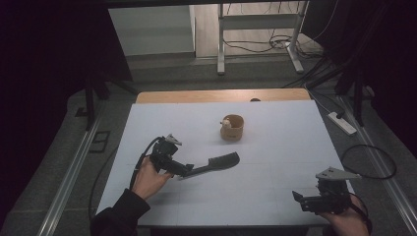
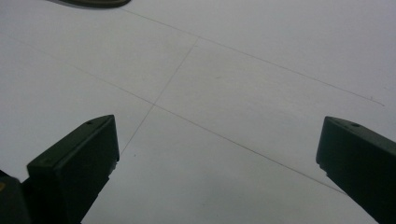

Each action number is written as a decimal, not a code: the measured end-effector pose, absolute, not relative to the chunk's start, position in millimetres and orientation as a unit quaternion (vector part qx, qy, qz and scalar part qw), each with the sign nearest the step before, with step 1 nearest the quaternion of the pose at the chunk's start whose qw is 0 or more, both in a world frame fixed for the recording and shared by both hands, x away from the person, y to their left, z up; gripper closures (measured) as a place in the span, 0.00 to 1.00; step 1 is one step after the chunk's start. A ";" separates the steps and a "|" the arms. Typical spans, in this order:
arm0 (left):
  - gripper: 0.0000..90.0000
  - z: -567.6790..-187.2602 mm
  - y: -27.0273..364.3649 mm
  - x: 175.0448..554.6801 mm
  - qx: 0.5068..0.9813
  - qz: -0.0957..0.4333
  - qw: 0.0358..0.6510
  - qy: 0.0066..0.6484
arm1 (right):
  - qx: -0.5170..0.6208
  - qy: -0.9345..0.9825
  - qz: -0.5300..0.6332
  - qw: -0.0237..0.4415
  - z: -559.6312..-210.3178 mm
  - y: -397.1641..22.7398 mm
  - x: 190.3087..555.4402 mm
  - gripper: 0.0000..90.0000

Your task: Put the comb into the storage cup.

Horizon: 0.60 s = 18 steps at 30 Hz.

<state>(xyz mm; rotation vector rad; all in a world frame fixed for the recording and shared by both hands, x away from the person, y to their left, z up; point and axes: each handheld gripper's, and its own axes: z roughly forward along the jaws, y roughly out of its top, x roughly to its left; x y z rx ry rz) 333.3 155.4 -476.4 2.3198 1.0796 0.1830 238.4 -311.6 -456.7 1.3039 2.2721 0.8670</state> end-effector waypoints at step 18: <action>0.00 -482.7 133.8 353.2 0.878 0.057 0.267 0.393 | 0.463 0.809 0.308 0.190 -457.0 -311.2 238.5 0.00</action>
